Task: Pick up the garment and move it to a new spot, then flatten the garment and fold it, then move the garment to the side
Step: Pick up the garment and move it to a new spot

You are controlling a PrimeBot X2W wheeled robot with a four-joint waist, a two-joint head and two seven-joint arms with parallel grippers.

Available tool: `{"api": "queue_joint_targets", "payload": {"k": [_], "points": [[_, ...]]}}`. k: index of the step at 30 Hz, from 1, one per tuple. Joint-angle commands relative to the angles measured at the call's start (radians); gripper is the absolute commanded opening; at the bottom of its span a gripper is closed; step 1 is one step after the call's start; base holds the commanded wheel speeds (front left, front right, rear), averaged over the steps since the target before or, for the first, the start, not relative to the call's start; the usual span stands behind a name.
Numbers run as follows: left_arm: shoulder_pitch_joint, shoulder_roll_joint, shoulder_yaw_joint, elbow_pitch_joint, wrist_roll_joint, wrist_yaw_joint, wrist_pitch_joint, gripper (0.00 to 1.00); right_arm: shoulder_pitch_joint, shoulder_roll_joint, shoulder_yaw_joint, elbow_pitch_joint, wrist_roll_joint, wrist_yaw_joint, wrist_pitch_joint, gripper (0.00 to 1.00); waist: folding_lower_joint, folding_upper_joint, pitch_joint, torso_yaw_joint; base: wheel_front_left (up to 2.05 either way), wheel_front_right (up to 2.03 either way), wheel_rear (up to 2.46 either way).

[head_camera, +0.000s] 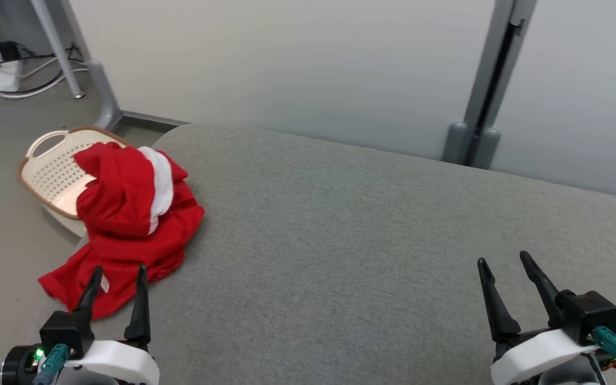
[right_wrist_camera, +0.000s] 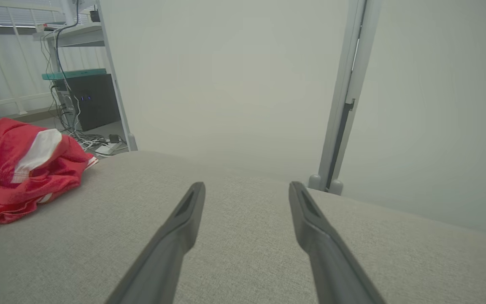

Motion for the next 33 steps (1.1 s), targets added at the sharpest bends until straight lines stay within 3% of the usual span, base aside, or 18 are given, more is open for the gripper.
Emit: {"api": "queue_joint_targets", "payload": {"k": [1, 10, 23, 33], "points": [[0.006, 0.004, 0.002, -0.005, -0.006, 0.004, 0.000, 1.00, -0.006, 0.000, 0.001, -0.006, 0.007, 0.000, 0.004, 1.00, 0.0000, 0.0000, 0.002, 0.048, 0.00, 0.00, 0.00], [0.015, 0.011, 0.006, -0.020, -0.015, 0.009, 0.000, 1.00, -0.006, 0.004, 0.013, -0.016, 0.007, 0.000, 0.013, 1.00, 0.0000, 0.0000, 0.007, 0.100, 0.00, 0.00, 0.00], [-0.016, 0.010, 0.004, -0.012, -0.031, 0.016, 0.001, 1.00, -0.017, -0.002, 0.019, -0.031, 0.017, 0.000, 0.023, 1.00, 0.0000, 0.0000, 0.042, 0.094, 0.00, 0.00, 0.00], [-0.244, 0.000, 0.033, 0.156, -0.095, -0.013, 0.001, 1.00, -0.095, -0.065, 0.028, -0.109, 0.000, 0.000, 0.082, 1.00, 0.0000, 0.0000, 0.249, 0.037, 0.00, 0.00, 0.00]]}}
